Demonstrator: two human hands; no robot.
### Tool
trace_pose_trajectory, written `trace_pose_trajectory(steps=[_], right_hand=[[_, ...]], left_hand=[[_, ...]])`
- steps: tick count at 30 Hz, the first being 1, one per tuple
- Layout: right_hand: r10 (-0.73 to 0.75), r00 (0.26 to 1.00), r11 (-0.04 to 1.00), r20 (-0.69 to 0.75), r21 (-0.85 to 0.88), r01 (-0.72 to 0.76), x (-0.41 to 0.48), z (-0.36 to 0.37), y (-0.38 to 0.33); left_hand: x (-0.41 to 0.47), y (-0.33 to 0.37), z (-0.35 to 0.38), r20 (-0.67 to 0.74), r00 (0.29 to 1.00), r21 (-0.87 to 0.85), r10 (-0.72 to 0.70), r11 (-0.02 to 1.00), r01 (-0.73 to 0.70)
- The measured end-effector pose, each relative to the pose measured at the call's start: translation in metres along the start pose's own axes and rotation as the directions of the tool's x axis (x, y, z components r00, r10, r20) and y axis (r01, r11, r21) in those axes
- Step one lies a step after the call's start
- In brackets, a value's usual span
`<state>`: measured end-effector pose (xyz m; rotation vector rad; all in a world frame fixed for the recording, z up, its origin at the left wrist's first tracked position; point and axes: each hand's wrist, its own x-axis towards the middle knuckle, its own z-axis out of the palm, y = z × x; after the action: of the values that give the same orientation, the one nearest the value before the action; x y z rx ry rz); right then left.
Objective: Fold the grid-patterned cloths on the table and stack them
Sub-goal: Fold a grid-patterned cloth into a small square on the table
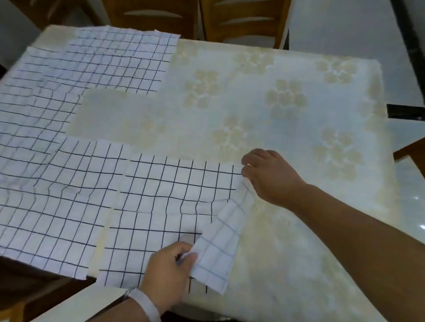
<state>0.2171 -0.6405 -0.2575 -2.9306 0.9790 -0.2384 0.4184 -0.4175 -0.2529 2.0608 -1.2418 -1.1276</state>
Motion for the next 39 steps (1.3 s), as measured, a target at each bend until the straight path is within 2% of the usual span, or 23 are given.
trace_pose_trajectory(steps=[4, 11, 17, 20, 27, 34, 39], right_hand=[[-0.046, 0.998, 0.998, 0.030, 0.032, 0.045, 0.027, 0.003, -0.013], [-0.156, 0.988, 0.985, -0.004, 0.080, 0.155, 0.085, 0.019, -0.047], [-0.190, 0.978, 0.962, 0.083, 0.214, 0.168, 0.141, 0.029, -0.090], [-0.199, 0.967, 0.968, 0.157, 0.189, 0.168, 0.167, 0.037, -0.112], [-0.294, 0.937, 0.953, 0.188, -0.017, 0.303, 0.209, 0.069, -0.156], [-0.336, 0.916, 0.935, 0.221, -0.040, 0.353, 0.231, 0.099, -0.177], [-0.317, 0.905, 0.939, 0.285, -0.041, 0.342, 0.239, 0.112, -0.184]], left_hand=[[0.003, -0.020, -0.013, -0.057, 0.998, 0.044, -0.024, 0.999, 0.026], [0.004, -0.047, -0.047, -0.122, 0.991, 0.046, -0.060, 0.997, 0.066], [0.004, -0.074, -0.086, -0.178, 0.969, 0.071, -0.169, 0.980, 0.184], [0.005, -0.085, -0.106, -0.202, 0.954, 0.100, -0.221, 0.965, 0.244], [0.021, -0.111, -0.135, -0.273, 0.938, 0.337, -0.215, 0.891, 0.303], [0.029, -0.128, -0.138, -0.211, 0.936, 0.378, -0.282, 0.859, 0.344], [0.038, -0.138, -0.134, -0.137, 0.914, 0.477, -0.381, 0.784, 0.398]])
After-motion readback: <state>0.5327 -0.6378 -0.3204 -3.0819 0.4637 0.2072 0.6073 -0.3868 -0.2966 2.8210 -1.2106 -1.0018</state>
